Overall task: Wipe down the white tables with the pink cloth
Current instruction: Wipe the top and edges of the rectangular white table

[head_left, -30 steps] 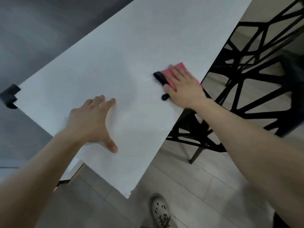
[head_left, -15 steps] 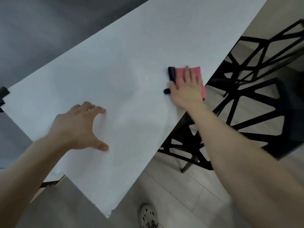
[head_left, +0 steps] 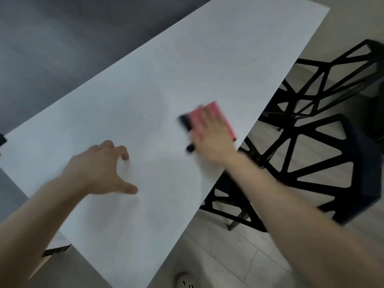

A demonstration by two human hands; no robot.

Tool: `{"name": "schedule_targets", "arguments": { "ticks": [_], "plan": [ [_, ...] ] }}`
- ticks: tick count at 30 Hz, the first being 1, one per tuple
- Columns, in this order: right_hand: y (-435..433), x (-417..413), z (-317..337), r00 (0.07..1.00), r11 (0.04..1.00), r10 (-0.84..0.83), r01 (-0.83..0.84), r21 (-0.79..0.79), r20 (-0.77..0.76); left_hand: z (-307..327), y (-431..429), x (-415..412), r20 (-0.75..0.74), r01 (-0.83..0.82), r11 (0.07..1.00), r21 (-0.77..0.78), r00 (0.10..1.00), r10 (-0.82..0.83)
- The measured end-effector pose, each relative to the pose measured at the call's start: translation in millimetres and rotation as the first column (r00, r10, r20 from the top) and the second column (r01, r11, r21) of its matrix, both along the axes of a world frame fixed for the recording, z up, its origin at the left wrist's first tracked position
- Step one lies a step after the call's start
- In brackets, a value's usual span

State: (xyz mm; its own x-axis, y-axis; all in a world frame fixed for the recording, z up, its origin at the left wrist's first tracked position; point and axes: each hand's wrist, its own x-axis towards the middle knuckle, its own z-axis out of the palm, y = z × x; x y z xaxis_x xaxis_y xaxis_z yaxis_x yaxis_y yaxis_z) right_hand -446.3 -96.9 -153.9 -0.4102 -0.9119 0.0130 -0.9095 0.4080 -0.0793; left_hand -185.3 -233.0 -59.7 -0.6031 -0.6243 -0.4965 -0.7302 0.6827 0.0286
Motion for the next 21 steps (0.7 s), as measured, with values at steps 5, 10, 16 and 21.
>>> {"name": "schedule_targets", "arguments": {
  "ticks": [5, 10, 16, 21],
  "plan": [
    [54.6, 61.7, -15.1, 0.878, 0.882, 0.47, -0.464, -0.081, 0.085, 10.9, -18.4, -59.0, -0.092, -0.057, 0.994, -0.09, 0.995, 0.049],
    [18.9, -124.9, 18.6, 0.952, 0.95, -0.294, 0.279, 0.141, 0.092, 7.2, -27.2, -106.3, -0.136, -0.09, 0.986, -0.141, 0.988, 0.07],
    [54.0, 8.8, -24.7, 0.897, 0.899, 0.437, -0.431, -0.083, 0.072, 2.7, -49.7, -146.9, -0.097, -0.167, 0.979, -0.117, 0.983, 0.156],
    [15.3, -137.3, 2.7, 0.972, 0.973, 0.228, -0.229, 0.021, 0.063, -8.6, -73.0, -156.8, -0.069, -0.209, 0.978, 0.014, 0.975, 0.21]
  ]
}}
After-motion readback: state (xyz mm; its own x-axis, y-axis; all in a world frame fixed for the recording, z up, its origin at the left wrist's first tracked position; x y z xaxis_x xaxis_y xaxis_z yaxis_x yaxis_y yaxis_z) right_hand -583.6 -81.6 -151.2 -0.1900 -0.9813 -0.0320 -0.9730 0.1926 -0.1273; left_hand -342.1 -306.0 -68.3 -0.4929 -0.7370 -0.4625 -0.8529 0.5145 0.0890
